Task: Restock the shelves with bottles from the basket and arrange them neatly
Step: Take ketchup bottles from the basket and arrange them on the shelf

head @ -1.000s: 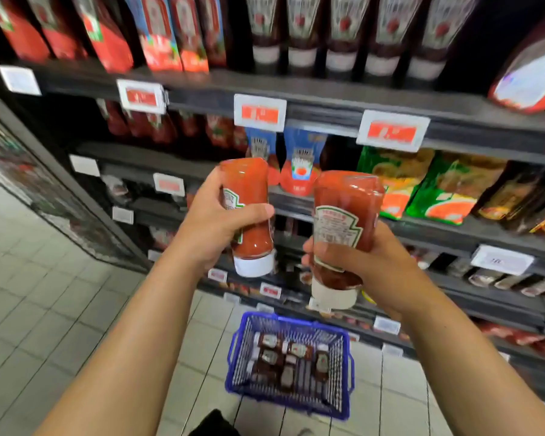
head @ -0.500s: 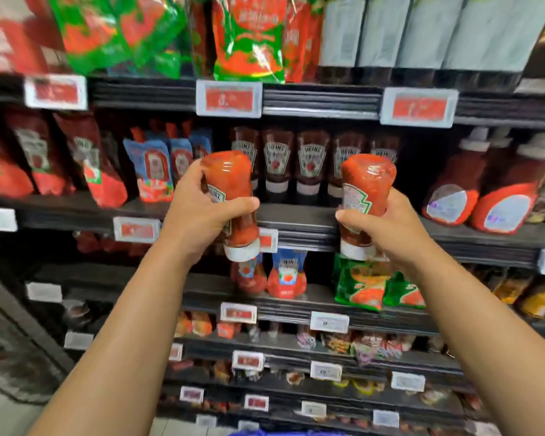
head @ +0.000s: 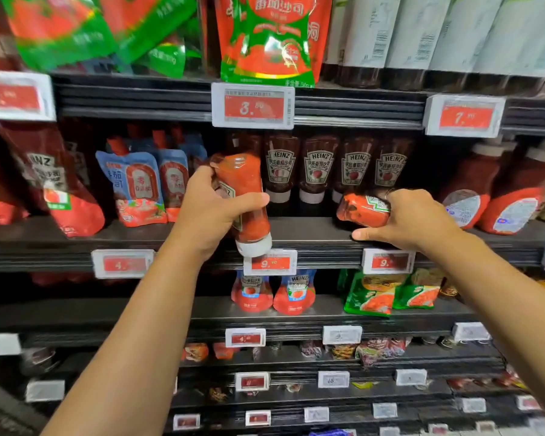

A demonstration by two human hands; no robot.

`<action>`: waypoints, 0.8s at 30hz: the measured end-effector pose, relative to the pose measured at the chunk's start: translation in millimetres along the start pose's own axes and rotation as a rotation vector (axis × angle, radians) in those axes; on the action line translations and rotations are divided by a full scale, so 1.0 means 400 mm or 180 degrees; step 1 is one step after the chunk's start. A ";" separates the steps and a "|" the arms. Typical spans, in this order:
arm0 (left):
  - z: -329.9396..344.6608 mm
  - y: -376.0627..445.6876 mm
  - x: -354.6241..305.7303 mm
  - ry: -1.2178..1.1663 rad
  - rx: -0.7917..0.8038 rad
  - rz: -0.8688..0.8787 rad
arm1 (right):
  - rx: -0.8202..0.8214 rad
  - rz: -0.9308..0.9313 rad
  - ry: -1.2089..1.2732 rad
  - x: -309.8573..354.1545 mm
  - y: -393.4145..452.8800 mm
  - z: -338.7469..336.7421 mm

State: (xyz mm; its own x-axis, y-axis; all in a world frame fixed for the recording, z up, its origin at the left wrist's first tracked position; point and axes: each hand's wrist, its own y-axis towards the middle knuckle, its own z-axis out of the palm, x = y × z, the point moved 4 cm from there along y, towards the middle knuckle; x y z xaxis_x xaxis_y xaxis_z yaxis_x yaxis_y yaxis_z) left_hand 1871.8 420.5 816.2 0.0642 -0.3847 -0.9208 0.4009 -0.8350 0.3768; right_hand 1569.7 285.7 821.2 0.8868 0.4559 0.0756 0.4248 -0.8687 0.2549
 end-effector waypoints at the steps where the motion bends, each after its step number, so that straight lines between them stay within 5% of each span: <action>1: 0.009 0.000 0.002 -0.0056 0.0032 -0.0021 | -0.0011 -0.0027 -0.0037 -0.004 0.000 0.001; 11: 0.090 0.008 0.001 -0.0372 0.0428 -0.0125 | -0.0166 -0.0458 -0.0336 0.050 -0.014 -0.036; 15: 0.100 0.025 0.004 -0.0417 0.0592 -0.0237 | -0.0727 -0.0872 0.0922 0.189 -0.056 -0.080; 18: 0.096 0.034 0.003 -0.0439 0.0634 -0.0289 | -0.0077 -0.0734 0.2167 0.298 -0.072 -0.028; 24: 0.061 0.054 0.013 -0.0579 0.1073 -0.0507 | 0.0342 -0.0478 0.2917 0.384 -0.037 0.085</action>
State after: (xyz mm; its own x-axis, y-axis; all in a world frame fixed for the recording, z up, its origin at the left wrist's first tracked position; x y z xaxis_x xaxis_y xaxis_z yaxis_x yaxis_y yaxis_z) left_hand 1858.5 390.9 821.8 -0.1491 -0.2783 -0.9489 0.0692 -0.9602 0.2707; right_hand 1705.8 362.0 796.2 0.3514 0.5000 0.7915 0.5784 -0.7807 0.2364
